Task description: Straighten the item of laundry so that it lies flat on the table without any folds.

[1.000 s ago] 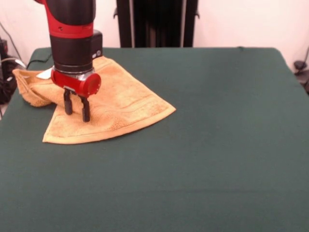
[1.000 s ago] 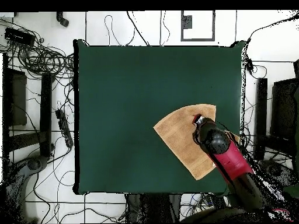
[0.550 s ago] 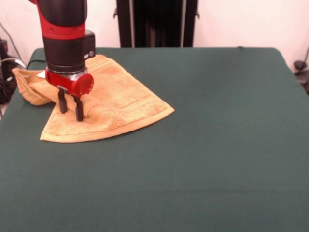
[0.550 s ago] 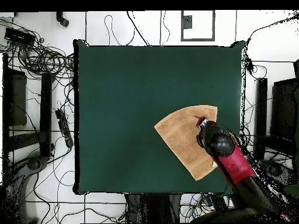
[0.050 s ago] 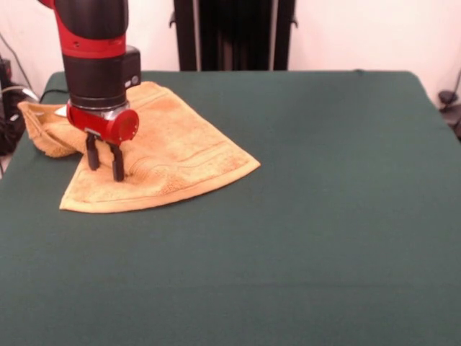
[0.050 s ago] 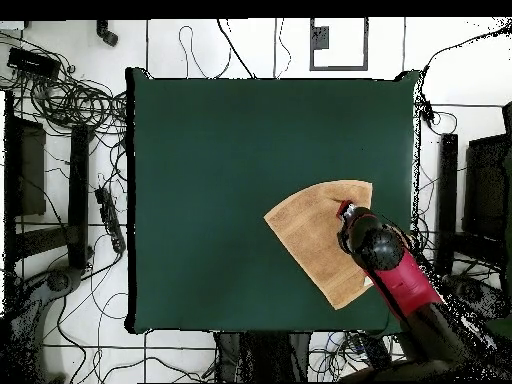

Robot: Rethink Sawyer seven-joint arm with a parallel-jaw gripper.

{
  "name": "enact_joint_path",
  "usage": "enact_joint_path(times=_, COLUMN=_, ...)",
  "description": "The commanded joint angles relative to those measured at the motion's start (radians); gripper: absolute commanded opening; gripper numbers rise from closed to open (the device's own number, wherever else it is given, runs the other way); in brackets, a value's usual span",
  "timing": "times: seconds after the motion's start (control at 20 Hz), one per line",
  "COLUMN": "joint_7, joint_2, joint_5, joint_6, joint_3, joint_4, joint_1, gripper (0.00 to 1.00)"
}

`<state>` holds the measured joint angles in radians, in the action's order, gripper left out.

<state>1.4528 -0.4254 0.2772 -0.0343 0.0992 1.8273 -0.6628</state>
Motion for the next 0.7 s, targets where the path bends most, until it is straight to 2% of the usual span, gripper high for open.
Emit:
enact_joint_path(times=0.05, joint_7=0.255, joint_2=0.243, joint_5=-0.034, joint_6=-0.158, joint_3=0.146, joint_4=-0.088, joint_1=-0.004, gripper=1.00)
enact_joint_path(times=0.4, joint_7=0.282, joint_2=0.307, joint_5=-0.040, joint_6=-0.202, joint_3=0.159, joint_4=-0.157, joint_1=-0.004, gripper=1.00)
enact_joint_path(times=0.7, joint_7=0.296, joint_2=0.325, joint_5=-0.017, joint_6=-0.192, joint_3=0.161, joint_4=-0.168, joint_1=0.001, gripper=1.00)
